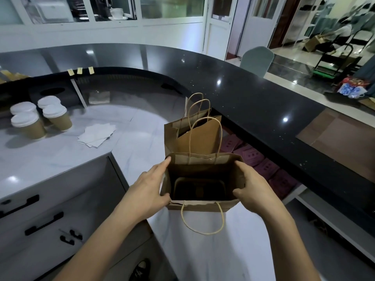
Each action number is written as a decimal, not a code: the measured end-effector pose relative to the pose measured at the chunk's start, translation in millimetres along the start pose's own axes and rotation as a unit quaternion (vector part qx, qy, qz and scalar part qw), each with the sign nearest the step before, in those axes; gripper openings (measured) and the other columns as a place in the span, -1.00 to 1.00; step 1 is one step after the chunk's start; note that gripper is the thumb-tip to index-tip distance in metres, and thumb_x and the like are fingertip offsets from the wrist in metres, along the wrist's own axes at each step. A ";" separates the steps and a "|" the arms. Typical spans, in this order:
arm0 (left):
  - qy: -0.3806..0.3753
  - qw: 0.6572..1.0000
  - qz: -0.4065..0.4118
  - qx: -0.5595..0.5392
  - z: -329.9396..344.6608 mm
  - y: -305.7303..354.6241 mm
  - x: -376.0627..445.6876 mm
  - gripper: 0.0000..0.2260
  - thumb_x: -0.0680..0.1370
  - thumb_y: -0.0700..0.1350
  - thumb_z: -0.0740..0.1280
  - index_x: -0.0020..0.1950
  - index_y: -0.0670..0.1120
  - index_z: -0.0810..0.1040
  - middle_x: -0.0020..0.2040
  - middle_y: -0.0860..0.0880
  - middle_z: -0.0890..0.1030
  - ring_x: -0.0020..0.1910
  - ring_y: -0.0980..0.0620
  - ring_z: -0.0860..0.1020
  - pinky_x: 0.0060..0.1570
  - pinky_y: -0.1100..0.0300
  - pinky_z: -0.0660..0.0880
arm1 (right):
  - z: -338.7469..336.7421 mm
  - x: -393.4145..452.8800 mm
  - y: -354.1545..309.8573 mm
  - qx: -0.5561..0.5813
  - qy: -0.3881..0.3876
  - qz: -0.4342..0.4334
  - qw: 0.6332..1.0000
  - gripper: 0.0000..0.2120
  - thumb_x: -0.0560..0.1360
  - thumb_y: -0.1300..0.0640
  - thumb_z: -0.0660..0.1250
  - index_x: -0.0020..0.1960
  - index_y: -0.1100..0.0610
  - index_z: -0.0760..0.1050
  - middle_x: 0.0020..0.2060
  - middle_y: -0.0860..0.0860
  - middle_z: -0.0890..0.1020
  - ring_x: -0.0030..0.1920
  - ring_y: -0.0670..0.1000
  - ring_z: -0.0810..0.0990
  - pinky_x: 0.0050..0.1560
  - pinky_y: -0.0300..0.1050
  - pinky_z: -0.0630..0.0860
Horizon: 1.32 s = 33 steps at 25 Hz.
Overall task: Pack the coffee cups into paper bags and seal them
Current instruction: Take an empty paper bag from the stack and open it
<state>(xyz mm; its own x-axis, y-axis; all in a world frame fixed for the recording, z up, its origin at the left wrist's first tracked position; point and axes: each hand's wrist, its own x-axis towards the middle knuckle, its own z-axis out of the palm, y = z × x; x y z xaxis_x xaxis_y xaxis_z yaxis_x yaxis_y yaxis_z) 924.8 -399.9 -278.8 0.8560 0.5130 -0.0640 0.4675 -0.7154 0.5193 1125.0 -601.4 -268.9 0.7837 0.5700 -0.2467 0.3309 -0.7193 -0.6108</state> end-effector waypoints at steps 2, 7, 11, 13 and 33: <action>-0.002 1.000 -0.006 -0.010 -4.0 -4.2 -5.6 -0.15 0.54 -0.09 0.37 0.62 0.25 -0.13 0.57 0.16 0.20 0.41 0.08 0.36 0.05 0.24 0.46 | 1.4 -2.8 -4.6 0.001 -0.005 -0.005 1.000 -0.13 0.48 0.36 0.38 0.62 -0.15 0.12 0.52 -0.09 0.34 0.24 -0.03 0.52 -0.09 -0.13 0.67; 0.013 0.999 -0.025 -0.026 -17.5 -14.3 -17.5 -0.15 0.52 -0.12 0.35 0.61 0.27 -0.11 0.56 0.17 0.23 0.37 0.08 0.39 0.11 0.10 0.54 | 10.9 -5.6 -14.4 0.005 -0.015 -0.027 1.000 -0.13 0.47 0.36 0.38 0.62 -0.15 0.12 0.55 -0.11 0.30 0.28 -0.05 0.48 -0.31 -0.35 0.51; 0.030 0.997 -0.054 -0.039 -26.5 -27.3 -27.6 -0.15 0.49 -0.12 0.37 0.61 0.29 -0.07 0.49 0.14 0.33 0.25 0.06 0.45 0.02 0.13 0.54 | 22.2 -3.3 -28.4 -0.006 -0.026 -0.058 0.998 -0.14 0.47 0.35 0.37 0.62 -0.14 0.12 0.55 -0.12 0.30 0.31 -0.07 0.45 -0.17 -0.37 0.50; 0.037 0.996 -0.068 -0.046 -30.2 -35.2 -33.1 -0.14 0.48 -0.12 0.38 0.61 0.29 -0.05 0.46 0.12 0.36 0.21 -0.01 0.48 0.00 0.13 0.53 | 28.3 -3.0 -37.7 -0.007 -0.028 -0.072 0.997 -0.14 0.47 0.34 0.38 0.62 -0.14 0.13 0.55 -0.11 0.30 0.37 -0.01 0.45 0.01 -0.20 0.59; 0.119 0.976 -0.167 -0.073 -101.6 -134.0 -93.7 -0.08 0.46 -0.15 0.41 0.58 0.36 -0.08 0.54 0.15 0.26 0.28 -0.06 0.48 0.13 0.05 0.53 | 107.9 9.6 -164.3 -0.026 -0.081 -0.192 0.978 -0.16 0.47 0.35 0.36 0.62 -0.11 0.15 0.52 -0.08 0.36 0.16 -0.06 0.46 -0.37 -0.47 0.47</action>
<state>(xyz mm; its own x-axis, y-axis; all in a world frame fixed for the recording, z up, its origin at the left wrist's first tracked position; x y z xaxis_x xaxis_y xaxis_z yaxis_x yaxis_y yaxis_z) 759.5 -304.0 -255.8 0.5765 0.8149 -0.0595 0.6609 -0.4223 0.6204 1021.4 -434.9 -252.1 0.5036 0.8548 -0.1255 0.6140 -0.4563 -0.6441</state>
